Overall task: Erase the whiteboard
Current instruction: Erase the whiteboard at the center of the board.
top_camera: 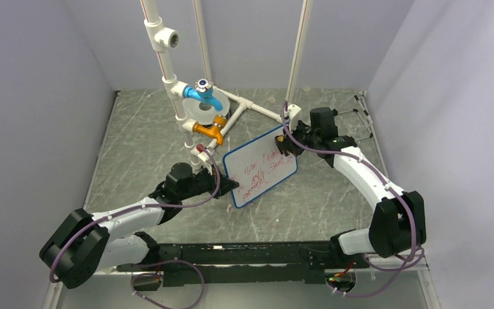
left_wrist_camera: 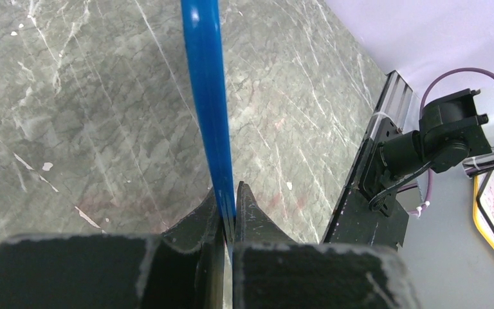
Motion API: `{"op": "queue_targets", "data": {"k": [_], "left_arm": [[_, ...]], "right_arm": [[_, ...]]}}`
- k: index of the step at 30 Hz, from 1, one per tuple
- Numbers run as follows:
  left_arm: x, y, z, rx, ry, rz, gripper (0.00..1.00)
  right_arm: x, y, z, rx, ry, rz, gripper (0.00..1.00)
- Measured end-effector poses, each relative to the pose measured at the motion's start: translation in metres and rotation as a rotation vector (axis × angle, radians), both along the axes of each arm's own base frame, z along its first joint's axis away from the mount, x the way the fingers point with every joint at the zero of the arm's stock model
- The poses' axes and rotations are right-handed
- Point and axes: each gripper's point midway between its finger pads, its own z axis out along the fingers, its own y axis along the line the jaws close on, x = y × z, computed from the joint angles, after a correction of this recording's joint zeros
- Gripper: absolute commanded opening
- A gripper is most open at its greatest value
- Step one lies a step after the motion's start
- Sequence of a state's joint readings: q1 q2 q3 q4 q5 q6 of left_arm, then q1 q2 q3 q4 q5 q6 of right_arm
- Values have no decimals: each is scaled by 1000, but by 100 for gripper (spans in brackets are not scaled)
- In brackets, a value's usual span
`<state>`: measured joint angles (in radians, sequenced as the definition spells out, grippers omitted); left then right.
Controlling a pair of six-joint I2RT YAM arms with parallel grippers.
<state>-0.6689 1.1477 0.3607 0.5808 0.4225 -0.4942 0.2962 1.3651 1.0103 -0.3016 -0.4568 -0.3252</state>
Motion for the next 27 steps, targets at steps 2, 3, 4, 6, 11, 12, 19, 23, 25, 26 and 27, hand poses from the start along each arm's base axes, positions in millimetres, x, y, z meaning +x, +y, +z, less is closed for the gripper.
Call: {"op": "queue_targets", "data": {"k": [2,3,4,6,11,12,19,23,25,26,27], "left_arm": [[0,-1,0,-3,4,1,0],[1,-1,0,-6,7,2,0],[1,-1,0,-9,11,4,0],[1,-1,0,-12,17,6,0],[1,-1,0,-16,17,8,0],[1,-1,0,-15,16,8,0],[1,-1,0,-15,14,4,0],[1,-1,0,-15,17,6,0],[1,-1,-1,-14,18,6,0],[0,-1,-1,-13,19,7,0],[0,0,-2,-13,18,8,0]], "right_arm": [[-8,11,0,11,4,57,0],[-13,18,1,18,8,83,0],[-16,23,1,21,11,99,0],[-16,24,0,19,16,87,0],[0,5,0,4,14,-49,0],[5,0,0,-5,6,-78,0],[8,-6,1,-25,-24,-54,0],[-25,28,-2,16,19,155,0],[-32,35,-1,31,36,184,0],[-31,34,-1,36,42,173,0],[-28,30,-1,41,50,147,0]]}}
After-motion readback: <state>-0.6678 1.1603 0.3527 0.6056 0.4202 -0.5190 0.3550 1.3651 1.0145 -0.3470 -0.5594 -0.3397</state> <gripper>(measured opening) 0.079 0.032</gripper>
